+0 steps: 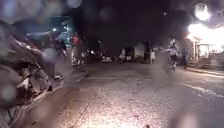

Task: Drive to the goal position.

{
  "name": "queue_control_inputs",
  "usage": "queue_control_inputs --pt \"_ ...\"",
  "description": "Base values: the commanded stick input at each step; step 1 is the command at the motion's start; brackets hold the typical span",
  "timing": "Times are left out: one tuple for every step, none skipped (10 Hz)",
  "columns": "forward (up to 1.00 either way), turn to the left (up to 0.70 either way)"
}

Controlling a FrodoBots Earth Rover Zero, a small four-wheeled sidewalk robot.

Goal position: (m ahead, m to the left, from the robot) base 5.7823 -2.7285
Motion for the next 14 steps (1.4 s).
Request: queue_control_inputs --pt "0.7 0.0" --pt "0.7 0.0" --pt "0.7 0.0" --pt "0.7 0.0" --pt "0.7 0.0" --pt "0.7 0.0" --pt "0.7 0.0" --pt "0.7 0.0" --pt "0.7 0.0" --pt "0.7 0.0" --pt "0.7 0.0" --pt "0.7 0.0" --pt "0.7 0.0" --pt "0.7 0.0"
